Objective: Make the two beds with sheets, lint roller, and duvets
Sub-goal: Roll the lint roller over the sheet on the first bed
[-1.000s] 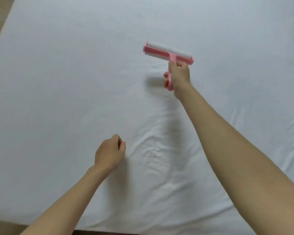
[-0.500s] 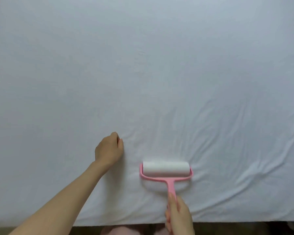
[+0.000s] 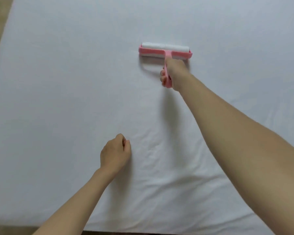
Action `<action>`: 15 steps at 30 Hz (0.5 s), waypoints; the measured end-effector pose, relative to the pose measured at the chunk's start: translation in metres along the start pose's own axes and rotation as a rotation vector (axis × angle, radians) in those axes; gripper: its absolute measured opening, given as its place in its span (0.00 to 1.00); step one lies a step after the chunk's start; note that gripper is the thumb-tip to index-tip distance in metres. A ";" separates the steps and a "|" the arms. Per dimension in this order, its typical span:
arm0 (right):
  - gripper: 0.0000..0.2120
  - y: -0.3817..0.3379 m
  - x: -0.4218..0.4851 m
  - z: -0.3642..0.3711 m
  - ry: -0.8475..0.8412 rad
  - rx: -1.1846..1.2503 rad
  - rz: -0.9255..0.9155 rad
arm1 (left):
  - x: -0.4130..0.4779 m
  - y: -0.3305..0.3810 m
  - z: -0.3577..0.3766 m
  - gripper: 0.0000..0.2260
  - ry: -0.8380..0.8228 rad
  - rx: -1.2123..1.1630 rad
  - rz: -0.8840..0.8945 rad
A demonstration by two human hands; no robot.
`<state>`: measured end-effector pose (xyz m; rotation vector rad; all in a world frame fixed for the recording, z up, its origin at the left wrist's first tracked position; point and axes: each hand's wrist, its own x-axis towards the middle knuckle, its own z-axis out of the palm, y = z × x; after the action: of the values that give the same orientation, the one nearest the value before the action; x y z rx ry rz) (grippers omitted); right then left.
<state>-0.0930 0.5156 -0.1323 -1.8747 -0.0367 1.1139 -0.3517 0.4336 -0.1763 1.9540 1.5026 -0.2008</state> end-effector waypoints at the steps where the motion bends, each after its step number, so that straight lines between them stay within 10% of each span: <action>1: 0.21 0.013 -0.006 0.002 -0.018 -0.044 0.012 | 0.001 -0.002 0.000 0.10 0.005 -0.015 -0.003; 9: 0.27 0.234 -0.254 -0.059 -0.023 -0.423 0.315 | -0.018 -0.015 -0.012 0.10 0.050 -0.061 -0.144; 12: 0.37 0.221 -0.281 -0.078 0.100 -0.262 0.259 | -0.022 -0.019 -0.021 0.10 0.052 -0.025 -0.169; 15: 0.21 0.157 -0.251 -0.066 0.074 -0.156 0.182 | -0.024 -0.021 -0.028 0.10 0.085 -0.019 -0.185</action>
<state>-0.2570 0.2695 -0.0650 -2.0901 0.0935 1.1915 -0.3855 0.4332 -0.1513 1.8288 1.7364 -0.1841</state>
